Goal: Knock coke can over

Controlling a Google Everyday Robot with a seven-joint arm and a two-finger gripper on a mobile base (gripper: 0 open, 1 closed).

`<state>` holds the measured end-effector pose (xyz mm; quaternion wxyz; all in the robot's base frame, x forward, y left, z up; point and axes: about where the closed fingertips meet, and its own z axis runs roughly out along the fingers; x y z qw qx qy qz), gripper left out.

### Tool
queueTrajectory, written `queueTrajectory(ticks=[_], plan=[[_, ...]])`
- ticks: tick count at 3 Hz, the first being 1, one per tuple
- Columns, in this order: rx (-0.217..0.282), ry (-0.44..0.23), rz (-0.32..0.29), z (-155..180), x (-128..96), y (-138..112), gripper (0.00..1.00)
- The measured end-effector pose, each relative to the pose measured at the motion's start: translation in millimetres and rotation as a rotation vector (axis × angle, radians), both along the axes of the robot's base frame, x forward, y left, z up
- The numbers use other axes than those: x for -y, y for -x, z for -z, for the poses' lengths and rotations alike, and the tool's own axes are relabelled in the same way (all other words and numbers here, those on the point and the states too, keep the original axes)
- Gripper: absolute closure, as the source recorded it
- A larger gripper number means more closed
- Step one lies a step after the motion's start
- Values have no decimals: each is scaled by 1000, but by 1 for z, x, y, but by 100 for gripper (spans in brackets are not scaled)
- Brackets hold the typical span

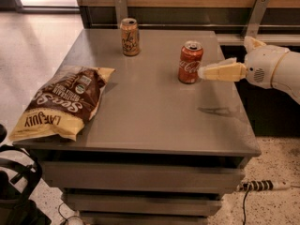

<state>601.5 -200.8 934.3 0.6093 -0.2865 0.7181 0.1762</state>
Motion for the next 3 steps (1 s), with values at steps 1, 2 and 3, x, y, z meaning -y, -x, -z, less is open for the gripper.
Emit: queueTrajectory(ticks=[1,2,3], plan=[[32,-26,-17,3,-11,-11,0],[48,-51,-36,8,-20,-21,0],[41,-68,-48,17,-25,-32,0]])
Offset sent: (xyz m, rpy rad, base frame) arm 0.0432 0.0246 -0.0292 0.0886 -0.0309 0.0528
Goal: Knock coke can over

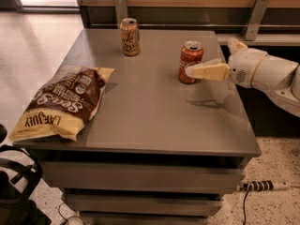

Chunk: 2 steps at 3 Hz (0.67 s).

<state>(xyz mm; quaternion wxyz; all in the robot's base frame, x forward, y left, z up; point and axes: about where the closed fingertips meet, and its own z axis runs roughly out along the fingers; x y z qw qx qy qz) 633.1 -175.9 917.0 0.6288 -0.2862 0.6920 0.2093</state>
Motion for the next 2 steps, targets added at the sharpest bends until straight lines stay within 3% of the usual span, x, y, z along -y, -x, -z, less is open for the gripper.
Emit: queueTrajectory(ticks=[1,2], plan=[[-4,-9,-7,5,-3,-6,0],[-30,-53,-72,28,-32,-36,0]])
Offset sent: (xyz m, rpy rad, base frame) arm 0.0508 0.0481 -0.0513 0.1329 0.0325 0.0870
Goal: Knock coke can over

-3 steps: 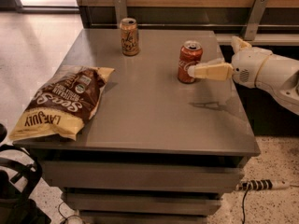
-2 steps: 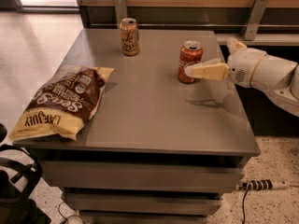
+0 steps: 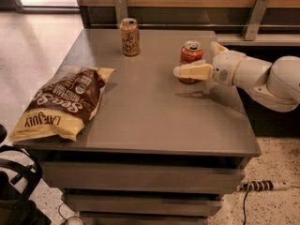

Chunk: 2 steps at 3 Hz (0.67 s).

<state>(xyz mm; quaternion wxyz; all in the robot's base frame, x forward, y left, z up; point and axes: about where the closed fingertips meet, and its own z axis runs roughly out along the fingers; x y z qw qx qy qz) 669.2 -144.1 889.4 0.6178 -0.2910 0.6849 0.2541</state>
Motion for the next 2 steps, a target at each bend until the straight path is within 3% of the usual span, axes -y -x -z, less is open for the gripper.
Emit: queueTrajectory(ticks=[1,2], plan=[[-3,-24,-10,8,-8,-6,0],[-7,-32,-9,12,-8,-5,8]])
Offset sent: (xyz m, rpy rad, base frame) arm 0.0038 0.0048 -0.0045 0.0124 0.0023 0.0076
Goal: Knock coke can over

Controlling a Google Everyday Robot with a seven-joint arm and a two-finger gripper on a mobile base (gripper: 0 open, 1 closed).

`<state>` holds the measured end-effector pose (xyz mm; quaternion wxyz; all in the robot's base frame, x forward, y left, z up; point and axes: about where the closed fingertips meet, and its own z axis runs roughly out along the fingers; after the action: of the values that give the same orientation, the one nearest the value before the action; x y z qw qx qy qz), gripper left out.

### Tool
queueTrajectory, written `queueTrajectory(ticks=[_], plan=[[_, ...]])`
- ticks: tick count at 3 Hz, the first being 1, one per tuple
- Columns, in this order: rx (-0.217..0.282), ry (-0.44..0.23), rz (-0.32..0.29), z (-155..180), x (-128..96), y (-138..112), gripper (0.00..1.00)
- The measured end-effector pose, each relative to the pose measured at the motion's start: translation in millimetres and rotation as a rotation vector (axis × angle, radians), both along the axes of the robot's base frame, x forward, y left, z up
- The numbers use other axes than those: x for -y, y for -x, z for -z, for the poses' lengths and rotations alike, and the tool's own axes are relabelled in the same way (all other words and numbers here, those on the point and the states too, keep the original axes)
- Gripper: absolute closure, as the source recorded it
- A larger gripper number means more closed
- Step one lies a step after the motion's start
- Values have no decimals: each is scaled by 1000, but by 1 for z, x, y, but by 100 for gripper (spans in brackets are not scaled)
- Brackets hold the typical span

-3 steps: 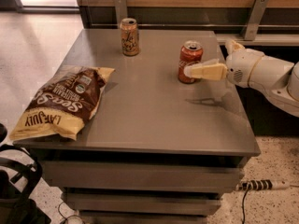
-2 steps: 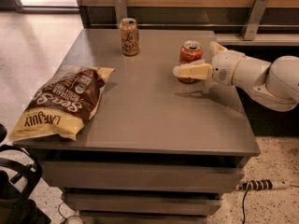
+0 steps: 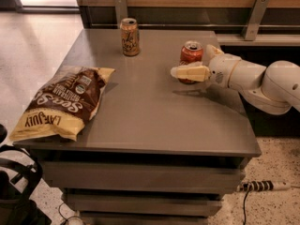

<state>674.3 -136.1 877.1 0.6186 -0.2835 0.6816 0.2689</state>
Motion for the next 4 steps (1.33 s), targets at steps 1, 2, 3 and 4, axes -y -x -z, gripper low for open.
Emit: queueTrajectory(ticks=[1,2,3,4], plan=[[0,-1,-5,0,-3,0,31],[0,-2,-8,0,-6,0,55],[1,-2,-12,0,-8,0,78],[1,-2,-16,-1,-11,0,99]])
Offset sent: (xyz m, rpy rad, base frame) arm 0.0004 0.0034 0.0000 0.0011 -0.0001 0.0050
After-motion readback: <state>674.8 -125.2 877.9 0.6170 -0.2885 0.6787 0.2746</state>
